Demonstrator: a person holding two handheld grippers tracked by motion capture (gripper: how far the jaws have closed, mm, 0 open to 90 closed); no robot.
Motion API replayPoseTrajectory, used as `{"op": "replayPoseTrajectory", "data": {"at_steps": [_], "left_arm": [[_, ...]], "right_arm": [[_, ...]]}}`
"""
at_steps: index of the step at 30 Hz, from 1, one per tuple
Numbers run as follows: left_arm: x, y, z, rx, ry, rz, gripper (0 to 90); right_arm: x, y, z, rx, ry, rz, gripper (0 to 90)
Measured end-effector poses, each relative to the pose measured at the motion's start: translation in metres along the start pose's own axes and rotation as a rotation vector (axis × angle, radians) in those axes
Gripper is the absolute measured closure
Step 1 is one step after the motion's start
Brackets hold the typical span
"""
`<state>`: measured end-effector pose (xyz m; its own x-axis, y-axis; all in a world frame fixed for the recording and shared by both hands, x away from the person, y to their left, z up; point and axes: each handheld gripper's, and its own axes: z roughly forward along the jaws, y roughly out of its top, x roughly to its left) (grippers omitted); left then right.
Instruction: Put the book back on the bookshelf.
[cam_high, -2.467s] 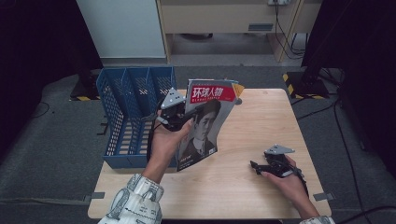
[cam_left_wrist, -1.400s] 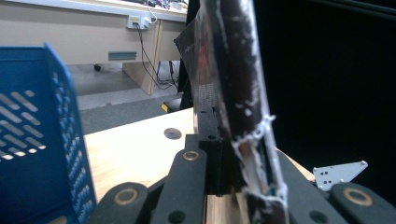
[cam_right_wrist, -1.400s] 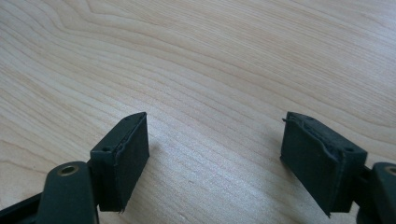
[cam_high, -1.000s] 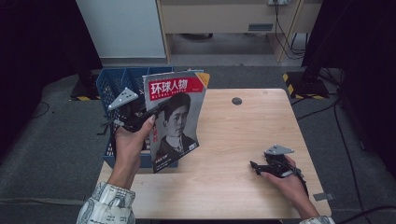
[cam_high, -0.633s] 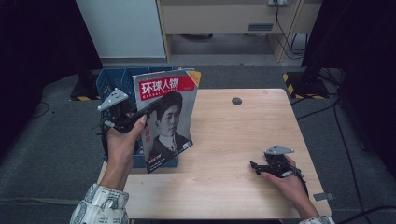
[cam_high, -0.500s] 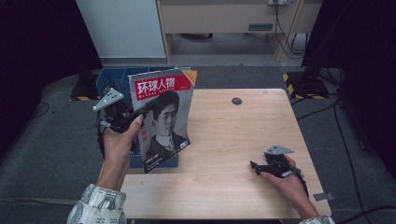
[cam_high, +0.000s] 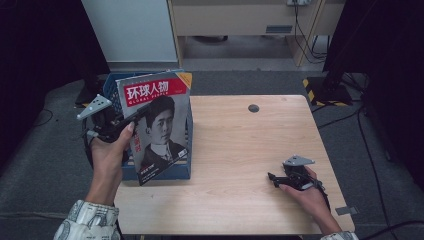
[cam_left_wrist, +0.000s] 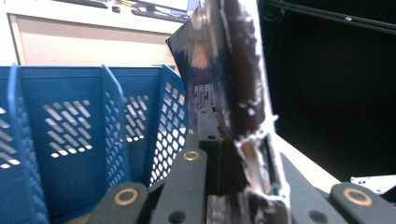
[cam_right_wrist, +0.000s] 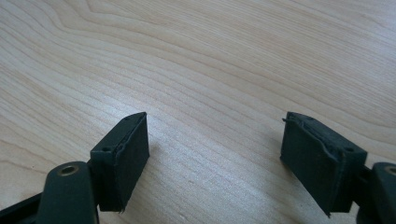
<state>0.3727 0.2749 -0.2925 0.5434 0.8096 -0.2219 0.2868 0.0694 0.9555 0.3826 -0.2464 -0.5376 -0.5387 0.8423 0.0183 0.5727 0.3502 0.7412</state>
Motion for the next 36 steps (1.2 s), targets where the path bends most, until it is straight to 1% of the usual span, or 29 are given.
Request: {"op": "replayPoseTrajectory", "data": {"at_steps": [2,11,16,23,32,36], "left_arm": [[0.003,0.000,-0.004,-0.005,0.008,0.003,86.6],[0.014,0.002,-0.020,-0.030,0.032,-0.016,86.6],[0.022,0.003,-0.030,-0.040,0.055,-0.024,86.6],[0.030,0.005,-0.044,-0.061,0.074,-0.035,86.6],[0.039,0.006,-0.053,-0.073,0.101,-0.049,86.6],[0.042,0.007,-0.057,-0.077,0.110,-0.049,86.6]], "right_arm": [[0.000,0.000,0.000,0.001,0.000,0.001,23.6],[0.000,0.000,0.000,0.000,0.000,0.000,23.6],[0.000,0.000,0.000,-0.001,0.001,-0.002,23.6],[0.000,0.000,0.000,0.000,0.001,0.001,23.6],[-0.001,0.000,0.000,-0.001,0.002,0.001,23.7],[-0.001,0.000,0.000,-0.001,0.003,-0.001,23.7]]}}
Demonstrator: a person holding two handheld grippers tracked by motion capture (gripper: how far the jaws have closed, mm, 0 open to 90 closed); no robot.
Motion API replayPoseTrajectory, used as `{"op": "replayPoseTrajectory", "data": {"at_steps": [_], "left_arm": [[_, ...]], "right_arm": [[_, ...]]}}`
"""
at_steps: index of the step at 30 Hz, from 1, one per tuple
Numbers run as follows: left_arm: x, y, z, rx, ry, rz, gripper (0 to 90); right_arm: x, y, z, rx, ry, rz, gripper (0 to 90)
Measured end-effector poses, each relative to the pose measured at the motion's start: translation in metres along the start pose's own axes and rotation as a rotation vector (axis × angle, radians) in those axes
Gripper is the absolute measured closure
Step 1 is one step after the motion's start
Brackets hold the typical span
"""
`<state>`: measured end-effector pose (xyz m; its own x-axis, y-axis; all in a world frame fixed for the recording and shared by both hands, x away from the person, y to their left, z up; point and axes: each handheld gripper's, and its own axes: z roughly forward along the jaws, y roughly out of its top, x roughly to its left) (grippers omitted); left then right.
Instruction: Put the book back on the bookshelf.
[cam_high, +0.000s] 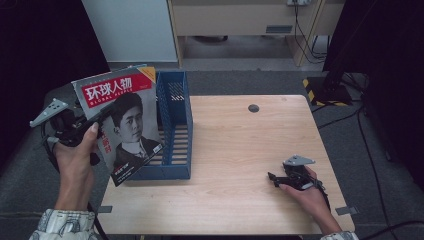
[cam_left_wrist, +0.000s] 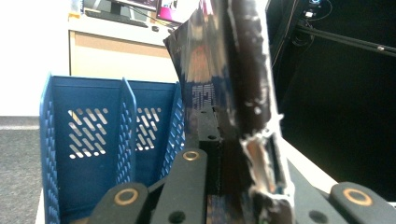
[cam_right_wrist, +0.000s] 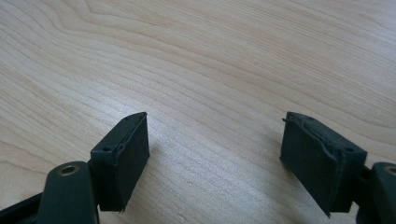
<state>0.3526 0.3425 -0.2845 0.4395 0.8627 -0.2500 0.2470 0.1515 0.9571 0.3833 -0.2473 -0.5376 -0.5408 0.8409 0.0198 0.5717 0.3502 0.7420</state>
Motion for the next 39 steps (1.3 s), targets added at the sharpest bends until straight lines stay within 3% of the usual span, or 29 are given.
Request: {"op": "replayPoseTrajectory", "data": {"at_steps": [11,28,39], "left_arm": [[0.008,0.000,-0.012,-0.010,0.020,-0.005,86.6],[0.032,0.000,-0.046,-0.036,0.078,-0.027,86.6],[0.048,0.005,-0.046,-0.040,0.134,-0.014,86.6]], "right_arm": [[0.000,0.000,0.000,-0.001,0.000,-0.001,23.7],[0.000,0.000,0.000,0.002,-0.003,-0.002,23.7],[0.000,0.000,0.001,0.002,-0.003,-0.002,23.7]]}}
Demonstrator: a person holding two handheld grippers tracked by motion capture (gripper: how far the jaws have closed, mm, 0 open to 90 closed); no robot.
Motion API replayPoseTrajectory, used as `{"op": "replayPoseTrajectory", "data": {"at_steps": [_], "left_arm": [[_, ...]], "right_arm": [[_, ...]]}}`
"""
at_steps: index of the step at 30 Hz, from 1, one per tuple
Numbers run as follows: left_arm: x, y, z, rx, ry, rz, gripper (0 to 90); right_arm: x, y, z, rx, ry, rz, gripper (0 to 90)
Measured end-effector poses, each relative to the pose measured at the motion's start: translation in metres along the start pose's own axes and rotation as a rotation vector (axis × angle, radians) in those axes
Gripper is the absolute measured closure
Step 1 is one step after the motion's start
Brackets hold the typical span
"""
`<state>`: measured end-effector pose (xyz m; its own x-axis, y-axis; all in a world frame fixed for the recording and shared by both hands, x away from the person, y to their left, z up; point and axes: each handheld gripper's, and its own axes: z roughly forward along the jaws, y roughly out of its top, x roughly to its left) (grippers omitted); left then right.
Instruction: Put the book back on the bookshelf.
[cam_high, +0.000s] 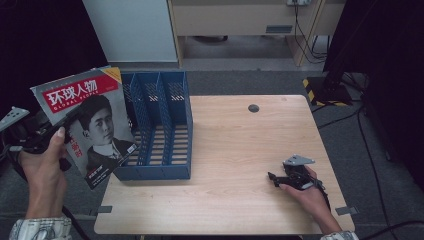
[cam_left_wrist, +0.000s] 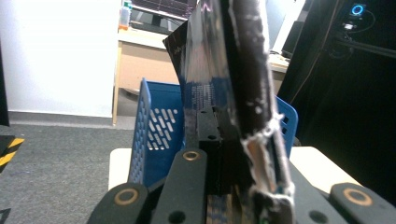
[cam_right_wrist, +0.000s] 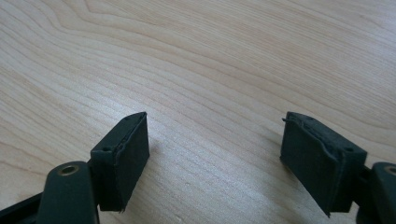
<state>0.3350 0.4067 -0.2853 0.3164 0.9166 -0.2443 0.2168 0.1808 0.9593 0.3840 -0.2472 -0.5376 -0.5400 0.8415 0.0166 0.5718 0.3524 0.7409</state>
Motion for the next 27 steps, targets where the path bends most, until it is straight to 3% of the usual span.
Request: {"op": "replayPoseTrajectory", "data": {"at_steps": [19,27], "left_arm": [[0.015,-0.001,0.044,0.004,0.050,0.006,86.6],[0.017,-0.004,0.054,-0.016,0.044,-0.001,86.6]], "right_arm": [[0.000,0.000,0.000,0.003,0.001,0.001,23.7],[-0.001,0.000,0.000,0.001,0.003,0.004,23.7]]}}
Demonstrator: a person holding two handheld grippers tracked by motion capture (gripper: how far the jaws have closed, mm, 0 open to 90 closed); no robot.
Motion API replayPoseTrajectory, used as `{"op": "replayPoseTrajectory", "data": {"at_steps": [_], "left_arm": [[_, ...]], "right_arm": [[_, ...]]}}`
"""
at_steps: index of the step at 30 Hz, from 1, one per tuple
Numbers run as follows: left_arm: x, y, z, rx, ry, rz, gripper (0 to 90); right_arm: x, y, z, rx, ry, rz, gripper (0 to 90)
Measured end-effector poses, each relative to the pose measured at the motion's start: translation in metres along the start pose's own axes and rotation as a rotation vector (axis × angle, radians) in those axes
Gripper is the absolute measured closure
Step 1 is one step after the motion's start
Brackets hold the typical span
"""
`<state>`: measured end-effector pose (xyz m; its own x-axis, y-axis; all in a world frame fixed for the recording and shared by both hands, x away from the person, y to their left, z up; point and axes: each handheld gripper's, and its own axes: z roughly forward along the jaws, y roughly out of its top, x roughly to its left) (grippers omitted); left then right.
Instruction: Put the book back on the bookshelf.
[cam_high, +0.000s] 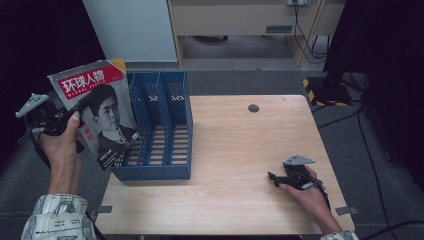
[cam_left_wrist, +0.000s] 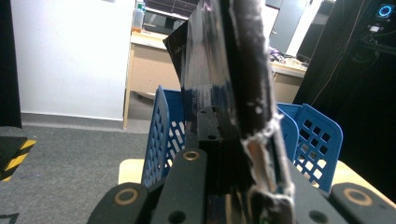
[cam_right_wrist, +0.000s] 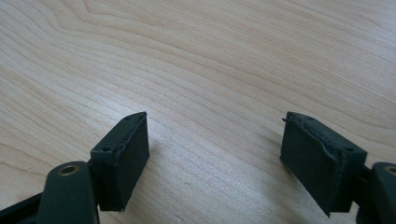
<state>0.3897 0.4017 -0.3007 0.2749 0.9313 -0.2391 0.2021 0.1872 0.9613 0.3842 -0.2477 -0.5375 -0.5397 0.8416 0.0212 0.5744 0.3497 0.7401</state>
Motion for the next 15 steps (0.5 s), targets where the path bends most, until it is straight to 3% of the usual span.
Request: {"op": "replayPoseTrajectory", "data": {"at_steps": [15], "left_arm": [[-0.007,-0.011,0.017,-0.006,0.002,0.041,86.6]], "right_arm": [[0.000,0.000,0.000,-0.001,-0.004,-0.001,23.6]]}}
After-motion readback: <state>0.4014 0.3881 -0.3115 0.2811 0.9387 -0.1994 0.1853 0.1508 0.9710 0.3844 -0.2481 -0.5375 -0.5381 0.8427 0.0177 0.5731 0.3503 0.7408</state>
